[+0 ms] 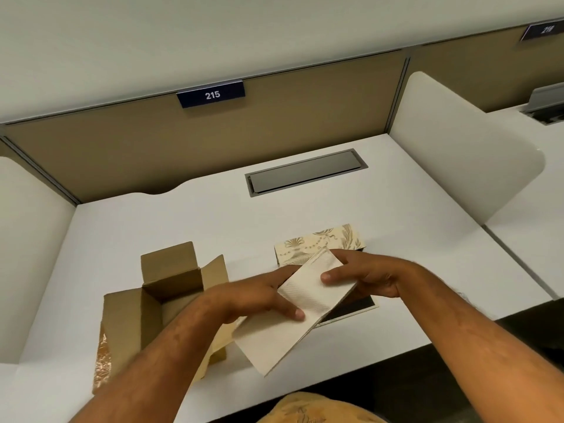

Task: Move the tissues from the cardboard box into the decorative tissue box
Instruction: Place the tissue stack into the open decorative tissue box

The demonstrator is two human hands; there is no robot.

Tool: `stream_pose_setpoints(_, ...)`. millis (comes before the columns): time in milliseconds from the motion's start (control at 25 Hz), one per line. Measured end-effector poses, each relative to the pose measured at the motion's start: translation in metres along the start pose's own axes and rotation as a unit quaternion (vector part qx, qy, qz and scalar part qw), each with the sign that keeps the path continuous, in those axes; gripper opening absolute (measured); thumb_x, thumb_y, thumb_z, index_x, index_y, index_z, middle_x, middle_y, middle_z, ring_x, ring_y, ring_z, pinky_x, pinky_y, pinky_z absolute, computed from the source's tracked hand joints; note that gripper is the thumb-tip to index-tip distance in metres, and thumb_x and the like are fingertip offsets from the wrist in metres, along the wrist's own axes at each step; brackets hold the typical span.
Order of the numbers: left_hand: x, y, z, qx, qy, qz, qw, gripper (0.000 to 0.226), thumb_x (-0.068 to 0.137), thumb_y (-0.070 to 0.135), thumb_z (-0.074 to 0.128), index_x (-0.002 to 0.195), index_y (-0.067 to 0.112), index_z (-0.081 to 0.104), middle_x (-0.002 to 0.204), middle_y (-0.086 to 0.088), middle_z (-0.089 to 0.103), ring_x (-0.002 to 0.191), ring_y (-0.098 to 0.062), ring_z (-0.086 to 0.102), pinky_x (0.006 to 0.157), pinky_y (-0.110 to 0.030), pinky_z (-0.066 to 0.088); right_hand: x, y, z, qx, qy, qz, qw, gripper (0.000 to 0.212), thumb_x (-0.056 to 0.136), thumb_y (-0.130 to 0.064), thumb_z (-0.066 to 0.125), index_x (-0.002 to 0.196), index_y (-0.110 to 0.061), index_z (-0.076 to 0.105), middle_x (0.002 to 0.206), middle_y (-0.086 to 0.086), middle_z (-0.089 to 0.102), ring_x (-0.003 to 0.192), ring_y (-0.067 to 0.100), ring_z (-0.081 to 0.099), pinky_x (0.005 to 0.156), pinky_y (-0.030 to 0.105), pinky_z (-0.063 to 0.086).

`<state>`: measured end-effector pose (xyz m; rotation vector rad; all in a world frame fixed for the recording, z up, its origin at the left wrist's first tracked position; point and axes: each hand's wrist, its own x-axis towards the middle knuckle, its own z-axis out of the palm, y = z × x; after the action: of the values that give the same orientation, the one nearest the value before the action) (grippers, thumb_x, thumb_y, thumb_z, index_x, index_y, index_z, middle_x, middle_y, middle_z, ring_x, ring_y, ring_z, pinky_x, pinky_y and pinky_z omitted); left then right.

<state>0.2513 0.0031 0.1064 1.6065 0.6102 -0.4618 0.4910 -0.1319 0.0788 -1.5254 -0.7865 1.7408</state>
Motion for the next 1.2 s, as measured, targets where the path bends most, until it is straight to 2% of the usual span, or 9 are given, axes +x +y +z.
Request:
stream_pose_setpoints(80, 0.020, 0.017, 0.009, 0.005, -0.009, -0.020, 1.000, 0.072, 0.081, 0.036, 0.088, 0.115, 0.086, 0.049, 0.122, 0.043, 0.063, 0.112, 0.009, 0.064, 0.089, -0.016, 0.057, -0.008, 0.007, -0.025, 0.018, -0.012, -0.003, 1.000, 0.073, 0.072, -0.034, 0.096, 0.138, -0.028, 0.065, 0.134, 0.003, 0.075, 0.122, 0.025, 0.072, 0.100, 0.047, 0.061)
stream_pose_setpoints(200, 0.050, 0.037, 0.024, 0.022, 0.003, -0.028, 0.999, 0.070, 0.079, 0.036, 0.090, 0.120, 0.079, 0.053, 0.124, 0.039, 0.063, 0.111, 0.012, 0.063, 0.090, -0.017, 0.055, -0.016, 0.017, -0.057, 0.045, -0.026, -0.008, 0.999, 0.071, 0.074, -0.026, 0.092, 0.139, -0.026, 0.064, 0.131, 0.000, 0.077, 0.113, 0.016, 0.076, 0.089, 0.031, 0.062)
stream_pose_setpoints(320, 0.073, 0.056, 0.038, 0.026, 0.002, -0.031, 0.999, 0.068, 0.077, 0.034, 0.092, 0.120, 0.073, 0.056, 0.120, 0.033, 0.067, 0.104, 0.012, 0.067, 0.079, -0.012, 0.058, -0.020, 0.027, -0.087, 0.061, -0.032, -0.008, 0.998, 0.062, 0.078, -0.023, 0.089, 0.136, -0.024, 0.068, 0.133, 0.004, 0.076, 0.120, 0.023, 0.073, 0.105, 0.043, 0.059)
stream_pose_setpoints(440, 0.089, 0.060, 0.045, 0.025, 0.009, -0.040, 0.999, 0.066, 0.076, 0.031, 0.094, 0.128, 0.054, 0.062, 0.120, 0.018, 0.073, 0.107, -0.002, 0.073, 0.080, -0.019, 0.062, -0.020, 0.034, -0.105, 0.056, -0.042, 0.007, 0.998, 0.055, 0.082, -0.021, 0.086, 0.134, -0.022, 0.070, 0.134, 0.008, 0.075, 0.126, 0.030, 0.070, 0.105, 0.046, 0.059)
stream_pose_setpoints(560, 0.090, 0.057, 0.038, -0.010, 0.025, -0.091, 0.995, 0.069, 0.073, 0.029, 0.095, 0.134, 0.034, 0.063, 0.123, 0.004, 0.077, 0.110, -0.018, 0.077, 0.088, -0.032, 0.064, -0.020, 0.042, -0.117, 0.097, -0.057, 0.006, 0.994, 0.050, 0.080, -0.018, 0.088, 0.128, -0.023, 0.076, 0.132, 0.010, 0.076, 0.116, 0.026, 0.075, 0.090, 0.040, 0.064)
stream_pose_setpoints(720, 0.084, 0.035, 0.024, -0.028, 0.019, -0.120, 0.992, 0.046, 0.080, 0.024, 0.089, 0.123, 0.014, 0.075, 0.121, -0.007, 0.080, 0.113, -0.029, 0.077, 0.085, -0.030, 0.063, -0.021, 0.060, -0.126, 0.144, -0.079, 0.013, 0.986, 0.044, 0.078, -0.014, 0.087, 0.119, -0.028, 0.081, 0.129, 0.008, 0.077, 0.112, 0.024, 0.076, 0.086, 0.038, 0.063)
stream_pose_setpoints(880, 0.078, 0.011, 0.022, -0.136, 0.121, -0.097, 0.978, 0.046, 0.074, 0.030, 0.089, 0.118, 0.021, 0.080, 0.123, -0.009, 0.079, 0.117, -0.032, 0.074, 0.101, -0.044, 0.057, -0.014, 0.076, -0.123, 0.178, -0.092, 0.017, 0.980, 0.054, 0.082, -0.022, 0.088, 0.132, -0.031, 0.073, 0.140, 0.010, 0.071, 0.121, 0.029, 0.072, 0.094, 0.044, 0.060)
stream_pose_setpoints(1040, 0.079, -0.013, 0.030, -0.257, 0.223, -0.082, 0.937, 0.065, 0.062, 0.037, 0.091, 0.124, 0.029, 0.076, 0.127, -0.005, 0.078, 0.110, -0.023, 0.077, 0.086, -0.037, 0.060, 0.002, 0.088, -0.115, 0.231, -0.076, 0.016, 0.970, 0.064, 0.080, -0.024, 0.090, 0.140, -0.027, 0.068, 0.142, 0.012, 0.070, 0.125, 0.033, 0.071, 0.096, 0.046, 0.060)
stream_pose_setpoints(1200, 0.077, -0.038, 0.040, -0.370, 0.222, -0.033, 0.902, 0.067, 0.067, 0.034, 0.091, 0.132, 0.029, 0.073, 0.134, -0.007, 0.074, 0.117, -0.027, 0.073, 0.090, -0.041, 0.061, 0.018, 0.097, -0.110, 0.280, -0.031, 0.028, 0.959, 0.062, 0.082, -0.023, 0.088, 0.140, -0.018, 0.067, 0.139, 0.014, 0.072, 0.125, 0.032, 0.071, 0.095, 0.045, 0.062)
